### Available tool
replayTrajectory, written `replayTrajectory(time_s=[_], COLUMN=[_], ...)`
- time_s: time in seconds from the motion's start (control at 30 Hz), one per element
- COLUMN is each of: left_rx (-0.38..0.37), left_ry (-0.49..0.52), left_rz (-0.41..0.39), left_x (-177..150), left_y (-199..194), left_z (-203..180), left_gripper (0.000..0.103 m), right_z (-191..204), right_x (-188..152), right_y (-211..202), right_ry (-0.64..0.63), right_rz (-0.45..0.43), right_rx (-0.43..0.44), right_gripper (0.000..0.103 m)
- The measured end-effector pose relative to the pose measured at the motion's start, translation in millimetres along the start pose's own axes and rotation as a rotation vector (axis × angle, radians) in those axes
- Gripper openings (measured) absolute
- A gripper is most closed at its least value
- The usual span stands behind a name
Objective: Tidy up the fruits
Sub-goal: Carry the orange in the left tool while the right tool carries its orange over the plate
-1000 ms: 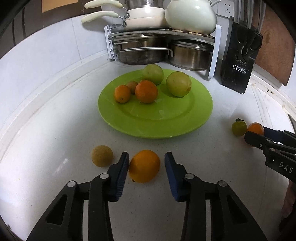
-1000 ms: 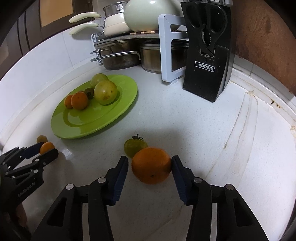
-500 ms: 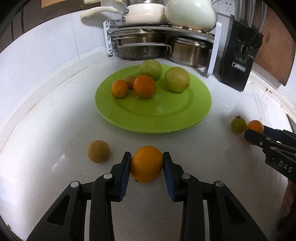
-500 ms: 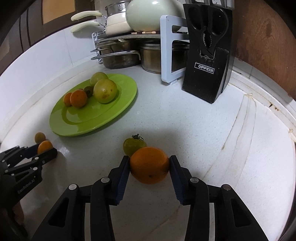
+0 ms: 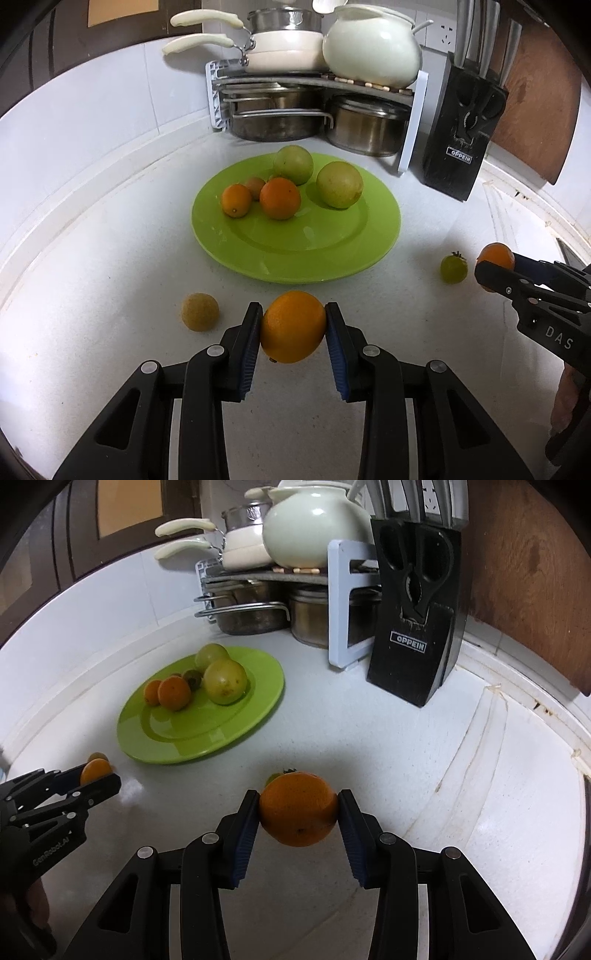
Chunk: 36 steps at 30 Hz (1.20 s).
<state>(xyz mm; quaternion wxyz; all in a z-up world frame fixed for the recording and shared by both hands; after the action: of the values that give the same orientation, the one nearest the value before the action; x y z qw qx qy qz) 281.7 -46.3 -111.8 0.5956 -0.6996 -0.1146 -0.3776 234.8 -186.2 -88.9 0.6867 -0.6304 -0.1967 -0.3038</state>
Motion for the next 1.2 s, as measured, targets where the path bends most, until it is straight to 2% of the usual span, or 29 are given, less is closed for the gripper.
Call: replayTrajectory(time_s=[0.4, 0.73, 1.07, 1.2], left_rx=[-0.012, -0.017, -0.054, -0.069], left_ry=[-0.009, -0.001, -0.037, -0.034], left_rz=[-0.065, -0.104, -0.050, 0.001], left_x=[17, 47, 73, 78], left_y=[-21, -15, 18, 38], left_z=[8, 24, 39, 42], left_gripper=[0.034, 0.034, 0.034, 0.034], right_z=[23, 55, 73, 73], right_x=[19, 54, 79, 82], right_y=[-12, -2, 38, 54], right_ry=[-0.041, -0.117, -0.157, -0.166], right_rz=[-0.040, -0.060, 0.011, 0.044], right_rx=[0.116, 0.210, 0.240, 0.242], right_gripper=[0.043, 0.043, 0.044, 0.044])
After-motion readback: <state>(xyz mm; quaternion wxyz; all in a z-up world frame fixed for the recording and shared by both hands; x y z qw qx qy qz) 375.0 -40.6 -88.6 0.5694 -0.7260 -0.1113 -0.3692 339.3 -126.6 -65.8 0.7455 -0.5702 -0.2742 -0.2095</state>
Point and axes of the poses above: each gripper's, at about its wrist camera, not at the fingertips, and y roughly the way its jaws point, z to its left, x to its top, the point moved 1 cm from there along y, roughly the way its jaws point, and after that the axes turned 3 degrees about y, right-handed, at the moved point
